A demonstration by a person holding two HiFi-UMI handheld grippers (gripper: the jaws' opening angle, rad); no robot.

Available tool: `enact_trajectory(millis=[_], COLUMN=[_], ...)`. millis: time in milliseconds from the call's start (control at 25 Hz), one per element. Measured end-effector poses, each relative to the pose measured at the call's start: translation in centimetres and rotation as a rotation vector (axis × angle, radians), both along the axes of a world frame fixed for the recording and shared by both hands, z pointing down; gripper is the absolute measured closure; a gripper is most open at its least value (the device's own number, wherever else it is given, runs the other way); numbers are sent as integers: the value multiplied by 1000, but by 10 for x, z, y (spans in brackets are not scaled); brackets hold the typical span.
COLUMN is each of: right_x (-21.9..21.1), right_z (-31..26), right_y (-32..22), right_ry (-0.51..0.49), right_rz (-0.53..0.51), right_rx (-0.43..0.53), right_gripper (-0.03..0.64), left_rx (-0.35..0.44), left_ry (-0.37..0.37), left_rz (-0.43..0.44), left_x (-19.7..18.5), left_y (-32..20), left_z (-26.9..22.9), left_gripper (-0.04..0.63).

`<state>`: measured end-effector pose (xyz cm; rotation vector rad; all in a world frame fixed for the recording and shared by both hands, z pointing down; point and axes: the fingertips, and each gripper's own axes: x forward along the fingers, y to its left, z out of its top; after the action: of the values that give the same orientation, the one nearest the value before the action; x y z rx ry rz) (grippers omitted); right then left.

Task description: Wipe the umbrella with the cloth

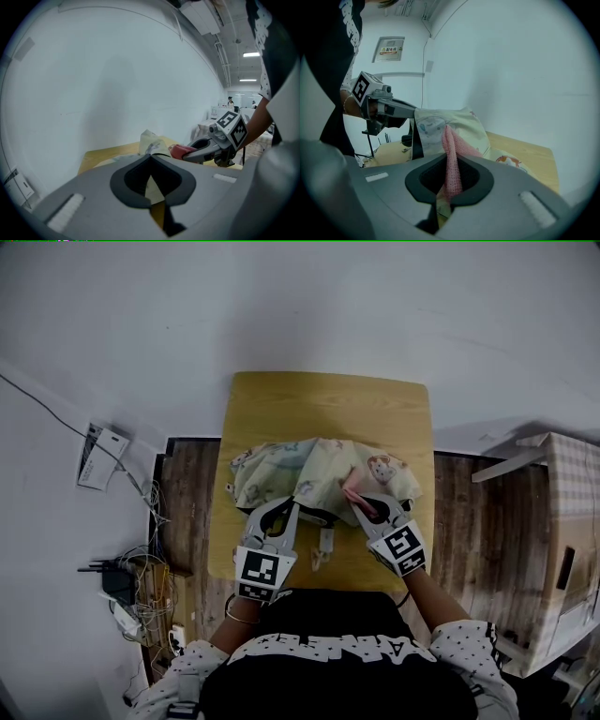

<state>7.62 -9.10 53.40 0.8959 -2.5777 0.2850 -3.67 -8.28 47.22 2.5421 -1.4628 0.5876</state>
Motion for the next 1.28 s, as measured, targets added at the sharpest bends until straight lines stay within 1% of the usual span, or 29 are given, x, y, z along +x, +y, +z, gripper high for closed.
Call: enact_trajectory(millis=[160, 480, 600, 880, 1280], right_x=[1, -1, -2, -4, -7], right_z=[2, 6, 9, 16, 28], right_y=[11, 31, 40, 58, 78], right_ry=[8, 13, 25, 33, 53], right_rz=[2, 13, 9, 3, -41], right_rx=[-11, -28, -34, -60, -92], right_gripper=[584, 584, 584, 584, 584], left_rx=[10, 0, 15, 16, 24], left_ry=[6, 8, 12, 19, 8], left_rz=[17, 46, 60, 91, 109], left_x=[2, 3, 5, 10, 14], left_y=[0, 3, 2, 4, 5], left_z=[-1, 2, 0, -3, -5], left_gripper=[597, 597, 597, 597, 597])
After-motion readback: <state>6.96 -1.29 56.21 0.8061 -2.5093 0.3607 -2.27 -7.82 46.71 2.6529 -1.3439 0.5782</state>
